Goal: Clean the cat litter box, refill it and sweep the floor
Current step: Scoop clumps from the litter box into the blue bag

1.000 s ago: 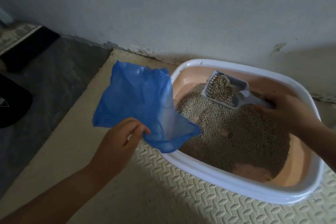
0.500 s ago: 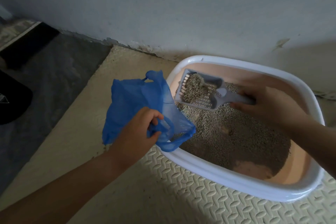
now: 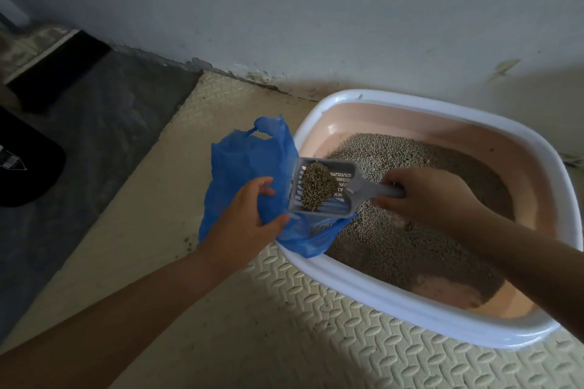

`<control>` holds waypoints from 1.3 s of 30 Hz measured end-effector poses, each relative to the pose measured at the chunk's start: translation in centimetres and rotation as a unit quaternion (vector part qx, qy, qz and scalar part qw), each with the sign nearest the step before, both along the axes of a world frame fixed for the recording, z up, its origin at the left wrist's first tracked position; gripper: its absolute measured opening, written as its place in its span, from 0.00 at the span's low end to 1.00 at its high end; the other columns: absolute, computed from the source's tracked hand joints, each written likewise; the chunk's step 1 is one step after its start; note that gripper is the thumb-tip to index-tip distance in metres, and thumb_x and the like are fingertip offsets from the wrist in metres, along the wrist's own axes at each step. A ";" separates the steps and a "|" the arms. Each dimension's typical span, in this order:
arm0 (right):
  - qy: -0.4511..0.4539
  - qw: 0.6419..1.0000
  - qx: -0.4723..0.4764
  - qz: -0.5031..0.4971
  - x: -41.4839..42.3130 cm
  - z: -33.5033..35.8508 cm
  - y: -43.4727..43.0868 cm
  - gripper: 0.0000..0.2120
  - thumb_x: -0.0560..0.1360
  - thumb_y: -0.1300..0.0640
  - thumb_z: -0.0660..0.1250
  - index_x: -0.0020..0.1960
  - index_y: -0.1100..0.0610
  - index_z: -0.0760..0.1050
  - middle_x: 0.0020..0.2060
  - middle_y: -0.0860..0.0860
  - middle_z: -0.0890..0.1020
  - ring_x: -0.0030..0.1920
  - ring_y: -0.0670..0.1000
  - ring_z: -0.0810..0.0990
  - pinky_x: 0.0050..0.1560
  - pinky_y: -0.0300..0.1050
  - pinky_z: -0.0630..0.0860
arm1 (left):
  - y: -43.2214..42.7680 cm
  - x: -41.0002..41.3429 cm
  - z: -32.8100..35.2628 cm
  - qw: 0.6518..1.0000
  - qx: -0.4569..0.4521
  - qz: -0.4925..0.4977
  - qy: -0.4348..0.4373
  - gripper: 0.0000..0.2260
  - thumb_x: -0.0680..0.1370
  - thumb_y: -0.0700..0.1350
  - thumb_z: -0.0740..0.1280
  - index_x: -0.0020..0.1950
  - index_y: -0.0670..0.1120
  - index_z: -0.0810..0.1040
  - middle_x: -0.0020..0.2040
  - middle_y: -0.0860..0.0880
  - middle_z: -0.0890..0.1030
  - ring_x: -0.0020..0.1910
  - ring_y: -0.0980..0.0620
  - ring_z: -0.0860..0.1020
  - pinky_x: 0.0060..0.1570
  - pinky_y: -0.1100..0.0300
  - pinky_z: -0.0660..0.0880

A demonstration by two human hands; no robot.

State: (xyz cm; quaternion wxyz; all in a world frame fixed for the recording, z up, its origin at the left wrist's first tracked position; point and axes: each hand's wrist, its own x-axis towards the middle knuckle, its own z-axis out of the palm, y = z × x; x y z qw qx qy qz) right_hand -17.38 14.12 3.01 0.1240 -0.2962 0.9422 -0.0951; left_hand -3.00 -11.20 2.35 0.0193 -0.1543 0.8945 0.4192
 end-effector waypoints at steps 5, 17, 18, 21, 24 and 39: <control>-0.007 1.000 0.004 -0.002 0.1 -0.2 -0.4 0.11 0.72 0.38 0.65 0.40 0.45 0.71 0.31 0.43 0.75 0.34 0.47 0.74 0.32 0.40 0.66 | -1.9 -2.1 2.0 0.991 -0.135 0.003 0.021 0.10 0.76 0.56 0.65 0.52 0.53 0.74 0.43 0.58 0.78 0.37 0.63 0.75 0.39 0.62 0.71; -0.024 1.000 0.003 -0.007 0.7 0.2 -1.0 0.10 0.72 0.38 0.65 0.41 0.44 0.71 0.33 0.44 0.78 0.36 0.47 0.76 0.34 0.41 0.67 | -2.6 -7.4 0.6 0.957 -0.238 -0.079 -0.144 0.20 0.79 0.57 0.61 0.36 0.42 0.73 0.32 0.46 0.76 0.30 0.53 0.70 0.29 0.59 0.64; -0.021 1.000 0.003 -0.008 0.7 0.3 -1.1 0.11 0.72 0.38 0.65 0.41 0.44 0.72 0.33 0.44 0.78 0.36 0.47 0.76 0.33 0.40 0.66 | -2.8 -7.3 0.3 0.956 -0.243 -0.084 -0.140 0.18 0.79 0.54 0.61 0.39 0.41 0.75 0.34 0.44 0.77 0.31 0.52 0.71 0.30 0.58 0.64; -0.010 1.000 0.008 -0.007 0.8 0.5 -1.2 0.11 0.72 0.39 0.65 0.43 0.46 0.74 0.33 0.44 0.78 0.35 0.47 0.75 0.31 0.40 0.64 | -3.1 -7.0 0.4 0.965 -0.226 -0.075 -0.112 0.14 0.79 0.49 0.60 0.36 0.43 0.69 0.32 0.45 0.73 0.30 0.52 0.68 0.29 0.58 0.62; -0.013 1.000 0.009 -0.009 0.8 1.1 -1.3 0.12 0.72 0.39 0.65 0.39 0.46 0.71 0.31 0.43 0.76 0.33 0.46 0.74 0.30 0.39 0.63 | -3.5 -6.6 1.7 0.977 -0.209 -0.031 -0.036 0.16 0.80 0.48 0.60 0.33 0.45 0.63 0.27 0.49 0.67 0.26 0.53 0.64 0.27 0.58 0.59; 0.126 0.988 0.077 0.039 1.5 10.9 -6.4 0.15 0.72 0.36 0.60 0.47 0.46 0.76 0.44 0.48 0.81 0.48 0.54 0.80 0.42 0.44 0.70 | -4.6 -3.2 5.7 0.981 0.063 0.126 0.132 0.16 0.81 0.46 0.59 0.37 0.39 0.65 0.29 0.50 0.67 0.27 0.57 0.67 0.28 0.65 0.68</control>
